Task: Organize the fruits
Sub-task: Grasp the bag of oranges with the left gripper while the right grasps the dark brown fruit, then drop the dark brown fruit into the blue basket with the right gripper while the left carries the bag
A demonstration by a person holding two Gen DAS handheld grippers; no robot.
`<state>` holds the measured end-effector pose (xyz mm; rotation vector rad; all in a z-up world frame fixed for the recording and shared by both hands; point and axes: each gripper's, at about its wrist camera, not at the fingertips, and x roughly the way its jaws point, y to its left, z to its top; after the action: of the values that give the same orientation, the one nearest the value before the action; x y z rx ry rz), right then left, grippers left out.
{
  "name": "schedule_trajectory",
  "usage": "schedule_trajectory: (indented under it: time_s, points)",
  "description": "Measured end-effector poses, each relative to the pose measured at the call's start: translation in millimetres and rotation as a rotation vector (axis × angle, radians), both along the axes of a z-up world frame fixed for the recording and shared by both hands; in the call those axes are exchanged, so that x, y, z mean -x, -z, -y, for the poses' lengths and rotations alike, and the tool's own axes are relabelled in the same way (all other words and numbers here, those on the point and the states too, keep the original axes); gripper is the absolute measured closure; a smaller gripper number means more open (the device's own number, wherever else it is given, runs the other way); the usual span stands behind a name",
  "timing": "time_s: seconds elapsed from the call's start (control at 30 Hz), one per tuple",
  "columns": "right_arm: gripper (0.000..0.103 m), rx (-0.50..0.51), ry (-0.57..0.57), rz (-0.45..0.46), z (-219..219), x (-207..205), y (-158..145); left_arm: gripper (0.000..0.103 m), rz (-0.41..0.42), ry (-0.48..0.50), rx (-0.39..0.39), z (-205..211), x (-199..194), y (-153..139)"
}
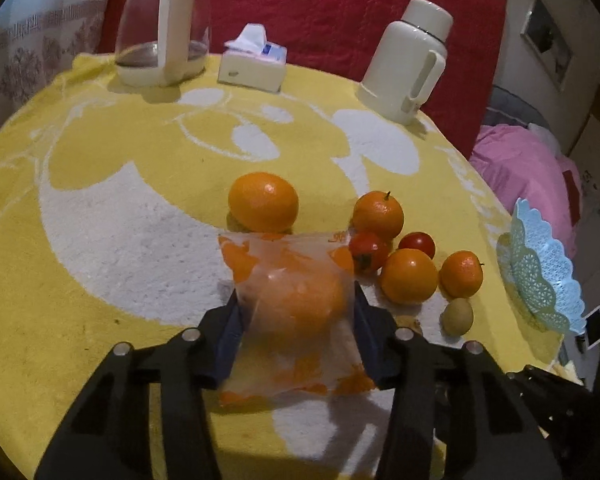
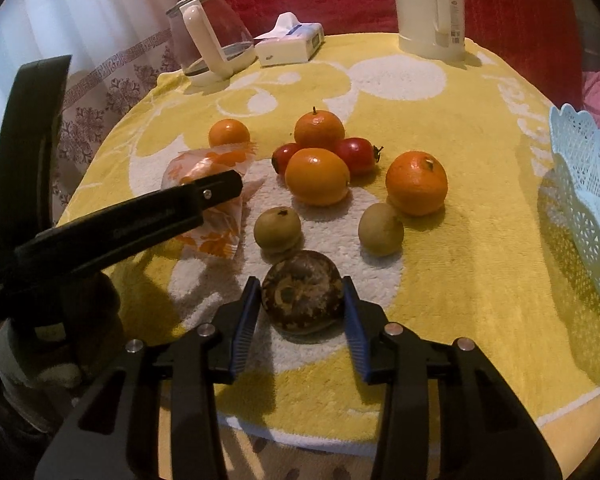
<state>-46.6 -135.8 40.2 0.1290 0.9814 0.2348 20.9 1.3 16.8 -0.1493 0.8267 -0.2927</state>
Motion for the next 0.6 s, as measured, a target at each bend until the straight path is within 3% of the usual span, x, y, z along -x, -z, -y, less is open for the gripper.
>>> schedule_trajectory:
  time_s: [0.27, 0.6]
  points:
    - [0.061, -0.029, 0.026, 0.016, 8, 8, -8, 0.056, 0.138, -0.018, 0.036, -6, 18, -20]
    - [0.061, -0.051, 0.084, 0.071, 28, 17, -27, 0.056, 0.149, -0.055, 0.046, -12, 18, -21]
